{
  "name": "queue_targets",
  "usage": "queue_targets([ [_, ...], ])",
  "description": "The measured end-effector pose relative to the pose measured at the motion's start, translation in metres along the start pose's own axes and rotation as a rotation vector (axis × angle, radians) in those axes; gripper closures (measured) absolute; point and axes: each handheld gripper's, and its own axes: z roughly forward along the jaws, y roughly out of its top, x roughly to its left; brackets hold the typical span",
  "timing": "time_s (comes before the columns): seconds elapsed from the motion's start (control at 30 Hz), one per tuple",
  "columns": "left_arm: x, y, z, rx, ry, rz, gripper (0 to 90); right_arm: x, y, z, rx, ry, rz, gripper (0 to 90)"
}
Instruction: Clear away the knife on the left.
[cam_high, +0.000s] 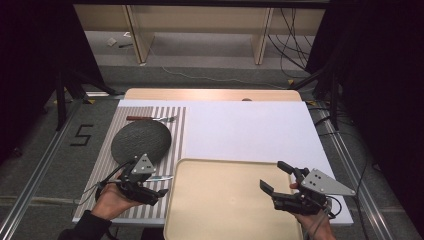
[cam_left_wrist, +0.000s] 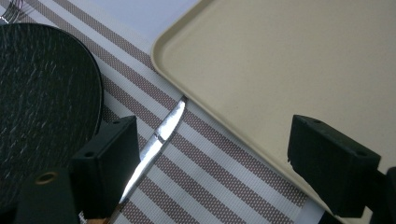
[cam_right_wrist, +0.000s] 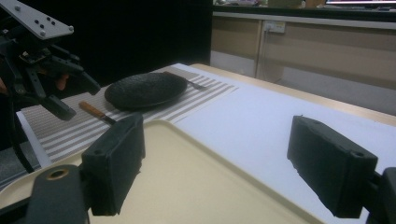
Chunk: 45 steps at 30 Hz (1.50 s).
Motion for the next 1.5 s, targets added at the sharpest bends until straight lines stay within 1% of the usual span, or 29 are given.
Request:
queue_targets([
  [0.1, 0.001, -0.001, 0.001, 0.02, -0.002, 0.004, 16.6, 0.0, 0.0, 0.0, -0.001, 0.0, 0.001, 20.1],
  [0.2, 0.001, -0.002, 0.002, 0.047, 0.018, 0.013, 16.6, 0.0, 0.0, 0.0, -0.001, 0.0, 0.001, 20.1],
  [0.27, 0.002, -0.003, 0.003, 0.067, 0.021, 0.016, 16.6, 0.0, 0.0, 0.0, 0.001, 0.0, 0.001, 20.1],
  [0.3, 0.003, -0.004, 0.003, 0.074, 0.022, 0.011, 16.6, 0.0, 0.0, 0.0, 0.001, 0.001, 0.001, 20.1],
  [0.43, 0.005, -0.006, 0.005, 0.099, 0.01, 0.013, 16.6, 0.0, 0.0, 0.0, 0.001, 0.002, 0.001, 20.1],
  [0.57, 0.007, -0.007, 0.006, 0.128, 0.016, 0.018, 16.4, 0.0, 0.0, 0.0, 0.002, 0.001, 0.002, 20.1],
  [0.63, 0.008, -0.008, 0.006, 0.135, 0.027, 0.013, 16.4, 0.0, 0.0, 0.0, 0.0, 0.001, 0.002, 20.1],
  [0.73, 0.011, -0.01, 0.006, 0.151, 0.029, 0.009, 16.5, 0.0, 0.0, 0.0, 0.002, 0.002, 0.003, 20.1],
  [0.8, 0.012, -0.011, 0.006, 0.177, 0.052, 0.003, 16.8, 0.0, 0.0, 0.001, 0.001, 0.001, 0.004, 20.1],
  [0.83, 0.013, -0.013, 0.007, 0.216, 0.065, 0.01, 17.0, 0.0, 0.0, 0.0, 0.003, 0.001, 0.003, 20.1],
  [0.87, 0.013, -0.013, 0.007, 0.216, 0.065, 0.01, 17.0, 0.0, 0.0, 0.0, 0.003, 0.001, 0.003, 20.0],
  [0.93, 0.014, -0.014, 0.008, 0.243, 0.061, 0.005, 16.9, 0.0, 0.0, 0.001, 0.002, 0.0, 0.004, 20.1],
  [0.97, 0.016, -0.014, 0.008, 0.257, 0.061, 0.01, 16.9, 0.0, 0.0, 0.001, 0.004, 0.0, 0.004, 20.1],
  [1.0, 0.016, -0.015, 0.008, 0.258, 0.07, 0.003, 16.9, 0.0, 0.0, 0.001, 0.003, 0.0, 0.003, 20.1],
  [1.03, 0.018, -0.015, 0.008, 0.266, 0.076, 0.009, 16.9, 0.0, 0.0, 0.001, 0.004, 0.0, 0.001, 20.1],
  [1.1, 0.019, -0.015, 0.007, 0.272, 0.086, 0.0, 17.2, 0.0, 0.0, 0.001, 0.003, 0.0, 0.002, 20.1],
  [1.13, 0.02, -0.015, 0.007, 0.272, 0.09, -0.013, 17.2, 0.0, 0.0, 0.001, 0.003, 0.0, 0.002, 20.1],
  [1.17, 0.021, -0.016, 0.007, 0.282, 0.09, -0.012, 17.4, 0.0, -0.001, 0.001, 0.002, 0.0, 0.002, 20.1],
  [1.23, 0.023, -0.017, 0.008, 0.295, 0.096, -0.024, 17.5, 0.0, 0.0, 0.001, 0.004, 0.0, 0.003, 20.1],
  [1.27, 0.024, -0.018, 0.009, 0.302, 0.102, -0.02, 17.5, 0.0, 0.0, 0.001, 0.002, 0.0, 0.003, 20.1],
  [1.37, 0.027, -0.019, 0.009, 0.304, 0.103, -0.031, 17.8, 0.0, 0.0, 0.001, 0.001, 0.0, 0.002, 20.1],
  [1.5, 0.029, -0.02, 0.009, 0.315, 0.108, -0.031, 18.1, 0.0, 0.0, 0.001, 0.002, 0.001, 0.003, 20.1],
])
